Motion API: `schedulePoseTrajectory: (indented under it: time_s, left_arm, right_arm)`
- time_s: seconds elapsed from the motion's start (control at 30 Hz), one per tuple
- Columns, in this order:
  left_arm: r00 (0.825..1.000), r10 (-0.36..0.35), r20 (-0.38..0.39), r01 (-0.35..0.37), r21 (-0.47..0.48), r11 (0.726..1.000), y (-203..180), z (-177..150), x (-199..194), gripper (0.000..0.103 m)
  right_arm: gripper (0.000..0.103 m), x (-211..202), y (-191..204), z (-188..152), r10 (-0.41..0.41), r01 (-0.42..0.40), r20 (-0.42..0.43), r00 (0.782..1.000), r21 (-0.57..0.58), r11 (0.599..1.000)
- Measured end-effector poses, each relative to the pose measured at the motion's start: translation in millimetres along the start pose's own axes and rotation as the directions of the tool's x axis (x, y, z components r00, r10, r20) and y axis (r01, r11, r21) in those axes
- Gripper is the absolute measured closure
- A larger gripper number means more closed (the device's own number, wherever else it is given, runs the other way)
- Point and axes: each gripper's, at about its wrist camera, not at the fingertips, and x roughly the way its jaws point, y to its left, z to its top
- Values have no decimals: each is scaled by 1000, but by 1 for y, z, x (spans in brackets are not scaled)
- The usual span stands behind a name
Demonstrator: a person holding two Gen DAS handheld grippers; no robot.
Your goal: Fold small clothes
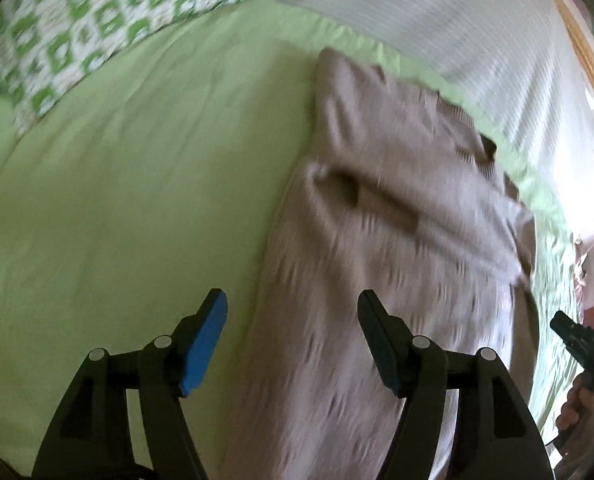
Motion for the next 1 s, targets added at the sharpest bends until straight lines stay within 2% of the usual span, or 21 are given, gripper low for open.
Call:
schedulePoseTrajectory:
  time_s: [0.23,0.37,0.7,1.0]
  left_arm:
    - [999,-1,-49,3,29,1000,19,-59,-24,34]
    - [998,4,-68,0,56,998,23,-81,-33,34]
    - [993,-6,-121,22,126,992,32,-126,-51,32]
    - [984,5,-176,25,164,986,41,-163,-57,32]
  right_arm:
    - [57,-23,-3,-57,3,-3,-25,1000,14,1000]
    - [57,-34,-8,-86,-1,3,-36,999,31,1000]
    - [56,-68,-18,-149,-10,11,-46,999,37,999]
    - [56,-83,-38,-201,-30,38,-99,995,82,996]
